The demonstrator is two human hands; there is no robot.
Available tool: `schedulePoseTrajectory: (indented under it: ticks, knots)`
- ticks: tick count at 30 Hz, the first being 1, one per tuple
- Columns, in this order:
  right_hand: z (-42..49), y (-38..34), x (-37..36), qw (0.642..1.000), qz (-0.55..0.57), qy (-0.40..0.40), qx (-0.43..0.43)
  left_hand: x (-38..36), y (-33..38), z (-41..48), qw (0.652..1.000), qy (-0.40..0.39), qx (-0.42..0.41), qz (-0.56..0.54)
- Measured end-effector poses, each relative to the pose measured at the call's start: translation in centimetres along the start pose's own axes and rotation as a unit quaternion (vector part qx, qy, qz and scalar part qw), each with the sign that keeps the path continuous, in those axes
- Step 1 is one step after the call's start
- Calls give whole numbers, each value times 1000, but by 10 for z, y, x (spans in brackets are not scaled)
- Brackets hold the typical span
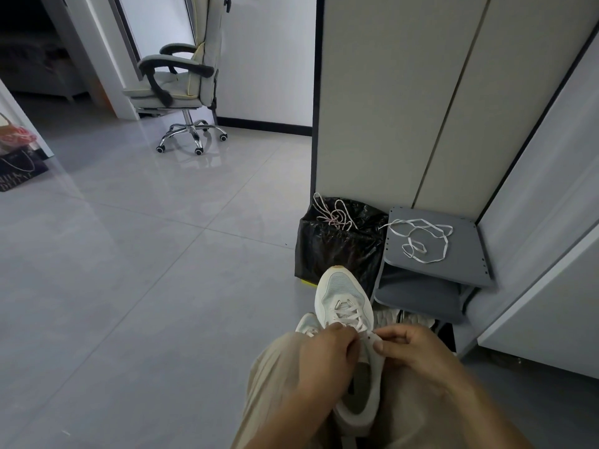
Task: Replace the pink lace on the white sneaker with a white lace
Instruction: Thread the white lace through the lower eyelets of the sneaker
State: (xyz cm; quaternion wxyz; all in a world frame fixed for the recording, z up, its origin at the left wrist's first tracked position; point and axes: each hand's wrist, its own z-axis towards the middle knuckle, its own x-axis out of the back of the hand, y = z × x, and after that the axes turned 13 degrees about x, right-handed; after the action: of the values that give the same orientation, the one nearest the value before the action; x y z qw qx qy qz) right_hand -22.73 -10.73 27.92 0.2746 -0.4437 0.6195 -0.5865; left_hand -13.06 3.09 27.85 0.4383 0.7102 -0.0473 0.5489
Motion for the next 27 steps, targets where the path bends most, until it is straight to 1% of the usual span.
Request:
schedulePoseTrajectory:
  ticks: [5, 11, 17, 21, 24, 27]
  knots:
    - [-2, 2, -1, 1000, -6, 10, 16, -4, -1, 2, 999, 7, 3, -31]
    - [-6, 0, -4, 998, -20, 19, 52, 0, -1, 1, 999, -7, -13, -31]
    - [-9, -4, -10, 994, -33, 28, 98, 3, 8, 2, 1000, 2, 10, 21]
    - [-11, -1, -13, 991, -47, 41, 119, 4, 9, 2, 999, -7, 31, 42]
    - [-13, -1, -14, 988, -75, 47, 127, 6, 12, 3, 997, -19, 25, 73]
    - [-17, 0, -20, 979, -128, 61, 146, 8, 16, 5, 993, -40, 6, 111]
